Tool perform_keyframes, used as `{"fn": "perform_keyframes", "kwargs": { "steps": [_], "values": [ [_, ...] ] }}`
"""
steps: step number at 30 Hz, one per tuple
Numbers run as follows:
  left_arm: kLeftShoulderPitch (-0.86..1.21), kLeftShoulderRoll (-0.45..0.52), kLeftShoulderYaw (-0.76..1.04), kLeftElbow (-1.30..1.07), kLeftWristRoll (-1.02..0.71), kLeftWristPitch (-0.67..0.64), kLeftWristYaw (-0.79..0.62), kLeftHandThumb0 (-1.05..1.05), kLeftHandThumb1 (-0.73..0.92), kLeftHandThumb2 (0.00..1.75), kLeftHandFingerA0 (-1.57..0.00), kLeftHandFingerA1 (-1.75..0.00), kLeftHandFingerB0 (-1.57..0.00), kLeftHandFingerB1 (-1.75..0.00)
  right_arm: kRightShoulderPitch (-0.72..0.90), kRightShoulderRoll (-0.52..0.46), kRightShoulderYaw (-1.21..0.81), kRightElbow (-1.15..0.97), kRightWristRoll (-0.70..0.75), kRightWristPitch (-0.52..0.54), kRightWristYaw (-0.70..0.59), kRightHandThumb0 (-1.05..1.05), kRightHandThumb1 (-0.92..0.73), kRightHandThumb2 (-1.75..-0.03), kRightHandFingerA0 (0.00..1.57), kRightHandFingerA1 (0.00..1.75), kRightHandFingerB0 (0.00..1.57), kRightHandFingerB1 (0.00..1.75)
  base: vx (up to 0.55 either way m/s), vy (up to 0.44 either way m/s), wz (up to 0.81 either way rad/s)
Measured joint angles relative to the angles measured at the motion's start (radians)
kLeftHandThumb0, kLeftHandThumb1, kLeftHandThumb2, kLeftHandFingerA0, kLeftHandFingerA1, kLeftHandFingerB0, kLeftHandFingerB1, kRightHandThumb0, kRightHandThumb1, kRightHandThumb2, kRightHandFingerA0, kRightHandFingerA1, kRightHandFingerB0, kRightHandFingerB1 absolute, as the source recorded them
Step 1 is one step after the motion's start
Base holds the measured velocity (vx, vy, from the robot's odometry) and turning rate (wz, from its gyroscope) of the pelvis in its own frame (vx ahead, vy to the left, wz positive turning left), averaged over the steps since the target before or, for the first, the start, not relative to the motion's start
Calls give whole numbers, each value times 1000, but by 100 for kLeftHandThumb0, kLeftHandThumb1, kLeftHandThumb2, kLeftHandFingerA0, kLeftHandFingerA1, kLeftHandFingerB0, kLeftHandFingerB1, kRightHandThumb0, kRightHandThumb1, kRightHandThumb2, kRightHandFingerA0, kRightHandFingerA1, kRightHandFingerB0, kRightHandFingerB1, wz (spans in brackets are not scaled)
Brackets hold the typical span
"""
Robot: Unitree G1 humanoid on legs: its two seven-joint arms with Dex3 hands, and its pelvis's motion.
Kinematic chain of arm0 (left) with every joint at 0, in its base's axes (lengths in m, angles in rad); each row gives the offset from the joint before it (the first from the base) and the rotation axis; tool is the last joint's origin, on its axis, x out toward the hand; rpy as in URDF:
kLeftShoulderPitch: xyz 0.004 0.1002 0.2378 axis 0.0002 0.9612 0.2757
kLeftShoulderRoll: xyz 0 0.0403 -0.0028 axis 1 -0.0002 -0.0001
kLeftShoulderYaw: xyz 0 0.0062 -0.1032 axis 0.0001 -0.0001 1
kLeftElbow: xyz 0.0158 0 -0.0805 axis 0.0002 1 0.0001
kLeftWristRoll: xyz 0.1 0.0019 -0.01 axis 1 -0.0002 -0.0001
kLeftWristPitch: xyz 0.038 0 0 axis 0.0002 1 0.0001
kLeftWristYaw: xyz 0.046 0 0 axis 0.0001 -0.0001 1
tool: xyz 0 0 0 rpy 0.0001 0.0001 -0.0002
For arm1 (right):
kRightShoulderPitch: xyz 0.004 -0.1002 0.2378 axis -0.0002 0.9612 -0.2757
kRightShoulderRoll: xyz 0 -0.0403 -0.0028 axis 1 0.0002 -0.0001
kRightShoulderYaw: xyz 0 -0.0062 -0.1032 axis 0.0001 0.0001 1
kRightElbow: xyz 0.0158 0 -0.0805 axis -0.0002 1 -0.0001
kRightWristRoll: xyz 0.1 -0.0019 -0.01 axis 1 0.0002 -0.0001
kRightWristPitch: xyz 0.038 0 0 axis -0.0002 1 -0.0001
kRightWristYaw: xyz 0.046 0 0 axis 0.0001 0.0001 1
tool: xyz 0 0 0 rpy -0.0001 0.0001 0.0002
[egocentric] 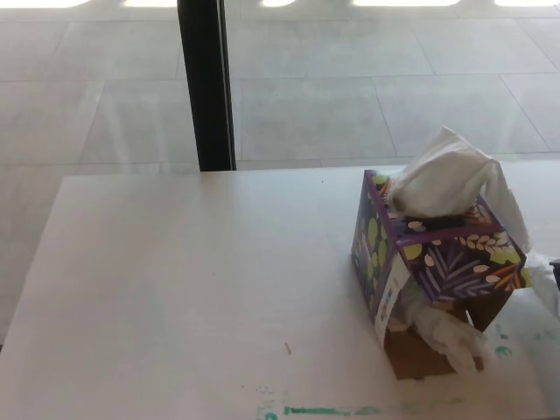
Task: The robot uses its right hand to pull out a tissue from the tissue box kept in the middle of the desk and put it on the right side
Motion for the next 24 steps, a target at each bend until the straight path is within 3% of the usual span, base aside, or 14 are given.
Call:
{"fn": "perform_keyframes", "kwargs": {
  "steps": [4, 5, 6, 7, 12, 14, 15, 18, 19, 20, 21, 22, 23, 24],
  "values": [
    [0, -2, 0, 1, 0, 0, 0, -81, 92, 73, -64, -59, -46, -48, 0, -5, 6, -14, -12, 22, 57, -36, -70, -61, 82, 151, 80, 88, 0, 0, 0],
    [0, -2, 0, 1, 0, 0, 0, -82, 92, 73, -63, -57, -46, -47, 0, -7, 8, -14, -16, 28, 71, -44, -51, -92, 100, 124, 81, 85, 0, 0, 0],
    [2, -2, 0, 1, 0, 0, 0, -82, 92, 73, -63, -57, -46, -47, 0, -8, 8, -14, -18, 34, 86, -44, -51, -92, 100, 124, 81, 85, 0, 0, 0],
    [3, -2, 0, 1, 0, 0, 0, -76, 74, 112, -58, -66, -43, -58, 0, -10, 8, -14, -20, 39, 101, -38, -68, -63, 83, 147, 81, 74, 0, 0, 0],
    [7, -5, 0, 2, 0, 0, -1, -77, 74, 113, -59, -68, -44, -59, 0, -14, 16, -12, -43, 78, 171, -40, -72, -61, 85, 136, 77, 58, 0, 0, 0],
    [9, -6, 1, 2, -1, 0, -1, -76, 74, 112, -59, -68, -44, -59, 0, -14, 19, -5, -53, 102, 200, -36, -69, -63, 82, 142, 75, 64, 0, 0, 0],
    [10, -6, 1, 2, -1, 0, -1, -81, 92, 73, -62, -61, -47, -49, 0, -14, 19, -1, -55, 111, 210, -36, -69, -63, 79, 142, 67, 57, 0, 0, 0],
    [16, -8, 7, 2, -4, 0, -1, -81, 92, 73, -62, -59, -48, -49, 1, -14, 18, 12, -61, 152, 256, -40, -66, -62, 73, 132, 36, 36, 0, 0, 0],
    [18, -8, 11, 2, -6, 0, -2, -80, 92, 73, -63, -60, -48, -49, 3, -14, 16, 9, -63, 164, 266, -58, -56, -85, 57, 95, 13, 43, 0, 0, 0],
    [18, -9, 14, 2, -10, 0, -2, -80, 92, 73, -63, -60, -48, -49, 6, -14, 16, 3, -68, 179, 276, -58, -56, -85, 57, 95, 13, 43, 0, 0, 0],
    [19, -10, 16, 2, -12, 0, -2, -76, 75, 113, -59, -66, -44, -58, 8, -14, 17, -1, -74, 190, 285, -84, -53, -92, 0, 24, 0, 10, 0, 0, 0],
    [19, -10, 17, 2, -14, 0, -2, -76, 74, 112, -57, -66, -43, -58, 7, -14, 23, -2, -81, 200, 295, -92, -61, -61, 0, 0, 0, 0, 0, 0, 0],
    [19, -11, 18, 2, -16, 0, -2, -76, 74, 112, -57, -66, -43, -58, 4, -14, 30, -3, -88, 210, 312, -92, -61, -61, 0, 0, 0, 0, 0, 0, 0],
    [19, -11, 18, 2, -17, 0, -2, -82, 92, 72, -60, -59, -45, -46, 1, -14, 33, -4, -90, 214, 322, -102, -60, -59, 0, 0, 0, 0, 0, 0, 0]
  ]
}}
